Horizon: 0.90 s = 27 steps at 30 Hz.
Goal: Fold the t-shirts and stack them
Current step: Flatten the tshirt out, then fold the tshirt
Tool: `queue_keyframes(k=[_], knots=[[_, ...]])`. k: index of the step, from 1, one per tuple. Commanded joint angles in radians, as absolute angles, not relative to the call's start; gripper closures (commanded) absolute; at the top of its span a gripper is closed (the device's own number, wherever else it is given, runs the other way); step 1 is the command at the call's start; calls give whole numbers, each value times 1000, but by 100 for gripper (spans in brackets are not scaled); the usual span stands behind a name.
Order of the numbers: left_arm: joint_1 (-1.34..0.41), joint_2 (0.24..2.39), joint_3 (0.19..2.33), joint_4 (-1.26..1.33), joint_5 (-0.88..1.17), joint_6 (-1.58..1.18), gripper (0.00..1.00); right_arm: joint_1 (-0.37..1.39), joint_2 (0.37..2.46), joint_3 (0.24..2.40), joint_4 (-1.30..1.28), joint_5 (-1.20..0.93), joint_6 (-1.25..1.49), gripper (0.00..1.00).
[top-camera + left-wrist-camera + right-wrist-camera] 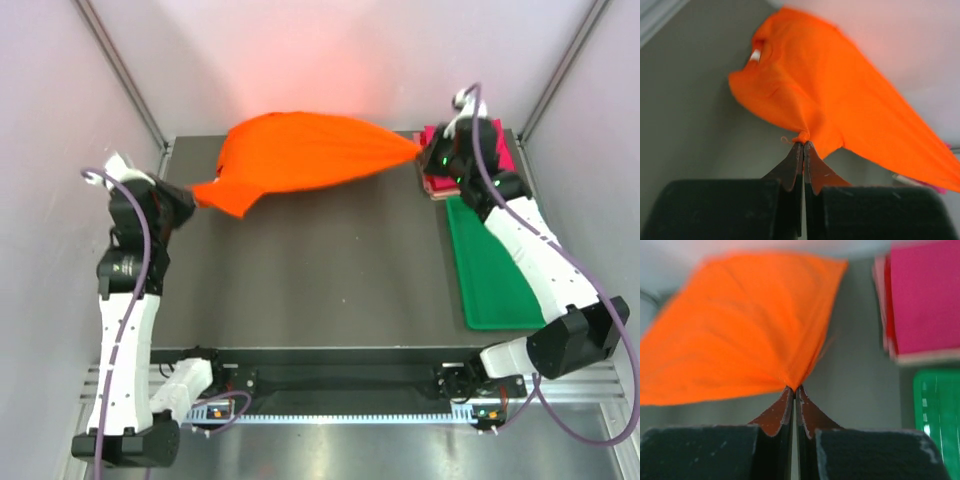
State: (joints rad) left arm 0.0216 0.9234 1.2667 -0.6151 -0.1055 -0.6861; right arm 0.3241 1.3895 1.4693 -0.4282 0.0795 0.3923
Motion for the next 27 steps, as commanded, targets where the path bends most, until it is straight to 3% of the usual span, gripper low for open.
queue_keyframes(k=[1, 6, 11, 27], knots=[[25, 835, 1114, -717, -80, -719, 100, 324, 1306, 1251, -390, 26, 445, 100], [25, 787, 841, -767, -87, -784, 100, 351, 1264, 897, -319, -24, 497, 100], [23, 782, 691, -768, -92, -833, 100, 403, 1293, 766, -305, -20, 509, 100], [25, 837, 730, -741, -227, -808, 100, 422, 1157, 664, -434, 158, 566, 100]])
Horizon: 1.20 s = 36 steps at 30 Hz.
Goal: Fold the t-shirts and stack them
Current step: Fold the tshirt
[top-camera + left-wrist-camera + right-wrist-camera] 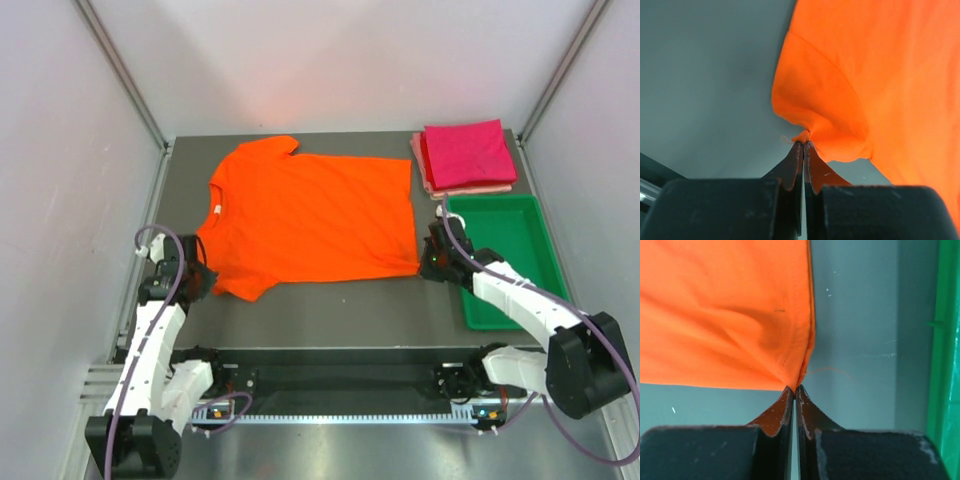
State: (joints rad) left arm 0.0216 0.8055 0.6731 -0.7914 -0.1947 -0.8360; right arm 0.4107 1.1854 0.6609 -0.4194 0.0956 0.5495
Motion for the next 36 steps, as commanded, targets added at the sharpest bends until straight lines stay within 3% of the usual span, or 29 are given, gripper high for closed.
queue_keyframes(k=[1, 12, 23, 36], knots=[[23, 848, 736, -730, -221, -798, 100, 423, 1158, 669, -433, 155, 563, 100], [23, 1135, 874, -483, -52, -569, 100, 423, 1318, 788, -387, 144, 491, 100], [25, 1560, 1258, -612, -104, -365, 100, 413, 1505, 908, -379, 193, 449, 100], [26, 1741, 1473, -624, -117, -302, 100, 408, 1558, 1000, -410, 196, 462, 100]])
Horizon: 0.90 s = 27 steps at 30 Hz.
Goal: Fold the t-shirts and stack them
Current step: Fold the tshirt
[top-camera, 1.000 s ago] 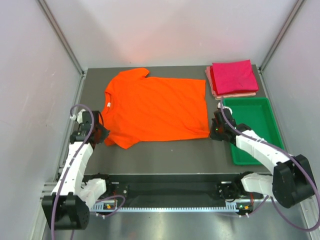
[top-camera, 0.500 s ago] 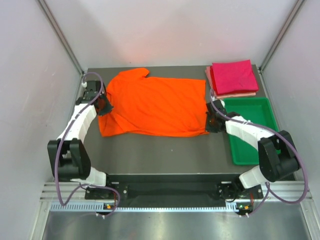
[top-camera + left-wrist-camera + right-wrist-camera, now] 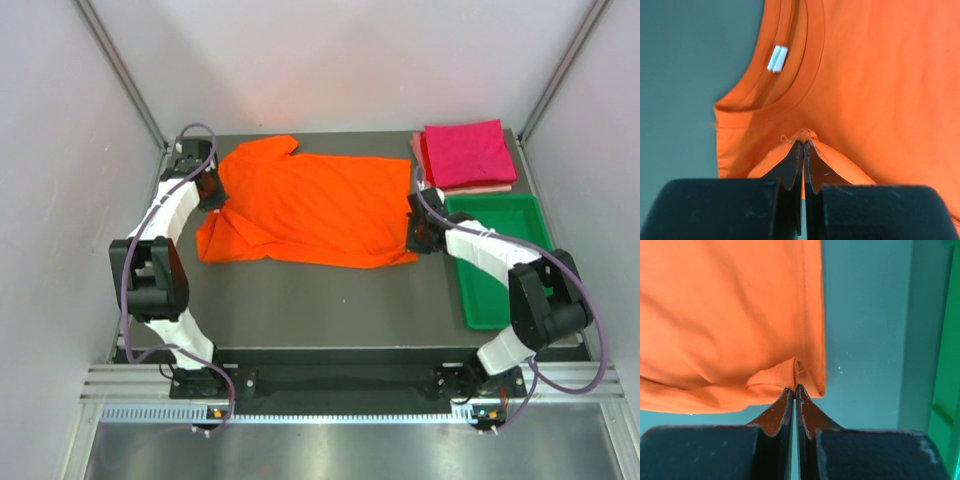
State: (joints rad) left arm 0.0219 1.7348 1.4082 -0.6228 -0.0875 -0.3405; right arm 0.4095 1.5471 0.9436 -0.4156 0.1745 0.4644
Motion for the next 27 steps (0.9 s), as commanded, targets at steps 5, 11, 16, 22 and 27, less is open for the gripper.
queue_keyframes(k=[5, 11, 16, 22, 27], knots=[[26, 1802, 1535, -629, -118, -284, 100, 405, 1591, 1040, -428, 209, 465, 100], [25, 1870, 1603, -649, -155, -264, 100, 390, 1617, 1088, -469, 236, 471, 100], [26, 1902, 1663, -664, -176, -252, 100, 362, 1632, 1107, -485, 236, 474, 100], [25, 1970, 1701, -640, -143, -221, 100, 350, 1681, 1166, -480, 216, 460, 100], [26, 2011, 1733, -653, -175, -204, 100, 334, 1721, 1200, -485, 222, 454, 100]])
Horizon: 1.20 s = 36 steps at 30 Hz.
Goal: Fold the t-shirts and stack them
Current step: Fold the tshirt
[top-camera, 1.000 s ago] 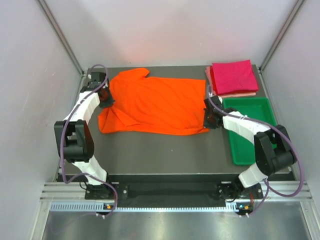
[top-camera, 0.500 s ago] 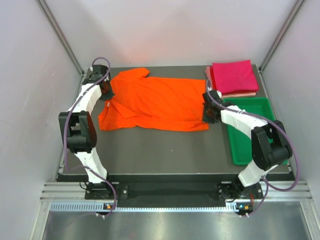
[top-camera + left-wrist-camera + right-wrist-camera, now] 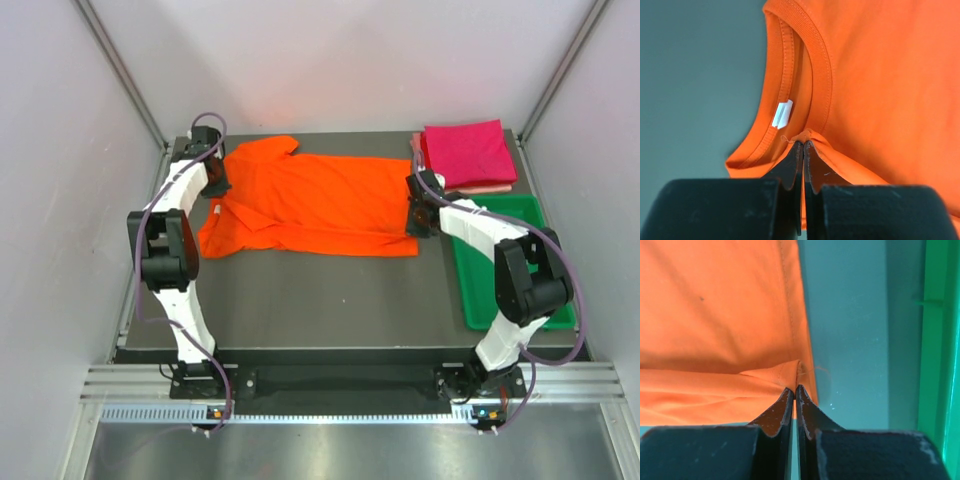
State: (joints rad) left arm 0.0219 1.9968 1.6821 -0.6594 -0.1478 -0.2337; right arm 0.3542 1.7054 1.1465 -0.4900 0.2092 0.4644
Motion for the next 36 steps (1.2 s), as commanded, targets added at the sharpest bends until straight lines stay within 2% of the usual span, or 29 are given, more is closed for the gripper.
queue_keyframes(k=[1, 14, 17, 21, 23, 26, 30, 36], knots=[[25, 2017, 1738, -663, -182, -203, 100, 333, 1726, 1206, -486, 222, 454, 100], [32, 2052, 1786, -673, -221, -225, 100, 311, 1785, 1302, -505, 209, 440, 98], [34, 2066, 1795, -678, -222, -229, 100, 308, 1809, 1345, -517, 212, 445, 89], [34, 2082, 1805, -683, -219, -232, 100, 305, 1809, 1376, -526, 221, 454, 66], [34, 2088, 1812, -686, -224, -232, 100, 305, 1795, 1371, -528, 212, 462, 63], [32, 2092, 1816, -681, -212, -230, 100, 305, 1781, 1355, -519, 193, 463, 64], [32, 2100, 1824, -644, -144, -212, 100, 307, 1776, 1316, -500, 172, 480, 72], [34, 2158, 1914, -693, -133, -201, 100, 316, 1787, 1246, -463, 152, 505, 73]])
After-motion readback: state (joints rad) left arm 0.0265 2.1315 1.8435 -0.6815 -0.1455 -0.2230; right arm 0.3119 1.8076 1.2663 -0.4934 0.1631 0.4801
